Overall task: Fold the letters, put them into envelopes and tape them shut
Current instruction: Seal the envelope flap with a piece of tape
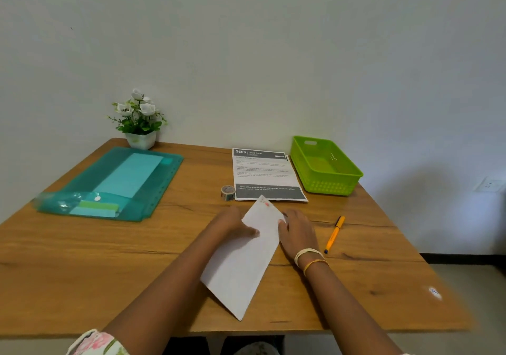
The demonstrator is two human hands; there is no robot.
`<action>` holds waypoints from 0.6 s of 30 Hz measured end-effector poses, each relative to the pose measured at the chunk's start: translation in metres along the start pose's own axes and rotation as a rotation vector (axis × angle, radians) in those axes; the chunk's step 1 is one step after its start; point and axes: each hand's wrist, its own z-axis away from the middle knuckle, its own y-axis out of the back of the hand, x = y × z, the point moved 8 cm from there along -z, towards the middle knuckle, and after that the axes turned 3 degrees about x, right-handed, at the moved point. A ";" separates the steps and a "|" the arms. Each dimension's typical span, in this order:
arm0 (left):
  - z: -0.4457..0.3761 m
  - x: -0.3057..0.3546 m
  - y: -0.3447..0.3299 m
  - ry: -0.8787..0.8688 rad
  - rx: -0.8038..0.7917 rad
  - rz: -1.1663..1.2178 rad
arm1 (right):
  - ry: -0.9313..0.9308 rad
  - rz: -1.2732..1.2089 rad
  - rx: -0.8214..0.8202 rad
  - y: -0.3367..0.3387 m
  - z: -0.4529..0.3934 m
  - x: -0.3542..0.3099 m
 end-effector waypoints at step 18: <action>-0.044 0.051 0.047 0.261 0.310 1.176 | -0.575 -0.698 -0.246 0.056 0.001 0.013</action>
